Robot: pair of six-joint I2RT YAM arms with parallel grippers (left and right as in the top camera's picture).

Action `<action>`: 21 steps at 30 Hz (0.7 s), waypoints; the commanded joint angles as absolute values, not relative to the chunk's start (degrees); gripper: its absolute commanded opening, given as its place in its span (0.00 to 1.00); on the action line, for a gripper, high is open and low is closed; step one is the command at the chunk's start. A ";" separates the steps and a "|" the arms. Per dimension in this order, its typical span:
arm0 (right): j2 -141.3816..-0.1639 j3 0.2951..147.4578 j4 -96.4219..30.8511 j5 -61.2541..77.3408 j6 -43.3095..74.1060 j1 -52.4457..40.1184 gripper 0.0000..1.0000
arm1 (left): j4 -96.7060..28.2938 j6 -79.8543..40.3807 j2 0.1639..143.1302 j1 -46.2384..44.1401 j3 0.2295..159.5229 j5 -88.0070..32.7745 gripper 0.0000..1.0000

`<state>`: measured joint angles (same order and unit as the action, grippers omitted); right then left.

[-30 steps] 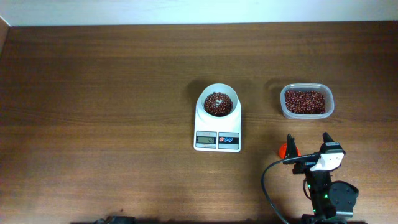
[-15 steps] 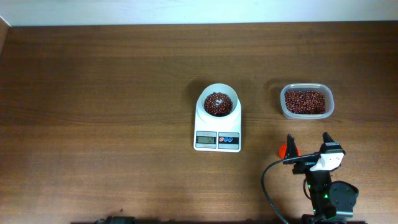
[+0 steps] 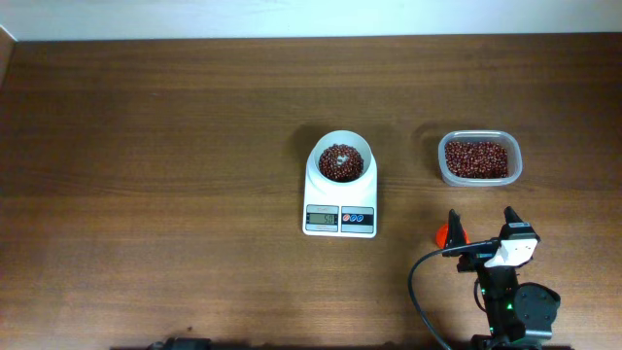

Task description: Scoop and weigh 50g on scale

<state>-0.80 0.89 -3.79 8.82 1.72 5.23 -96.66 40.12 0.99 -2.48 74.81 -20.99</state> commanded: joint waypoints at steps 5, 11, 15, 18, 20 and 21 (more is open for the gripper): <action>-0.19 0.32 -3.77 8.32 1.98 4.78 0.99 | -95.35 40.84 0.38 -2.17 75.11 -21.23 0.99; -0.19 0.32 -3.77 8.32 1.98 4.78 0.99 | -86.74 40.82 0.38 -2.17 73.95 -21.26 0.99; -0.19 0.32 -3.77 8.32 1.98 4.78 0.99 | -76.25 40.82 0.38 -2.17 68.55 -21.65 0.99; -0.19 0.32 -3.77 8.32 1.98 4.78 0.99 | -67.81 39.55 0.38 -2.17 61.41 -21.87 0.99; -0.19 0.32 -3.77 8.32 1.98 4.78 0.99 | -61.54 35.88 0.38 -2.17 55.83 -21.91 0.99; -0.19 0.32 -3.77 8.32 1.98 4.78 0.99 | -56.47 32.56 0.38 -2.17 51.40 -21.91 0.99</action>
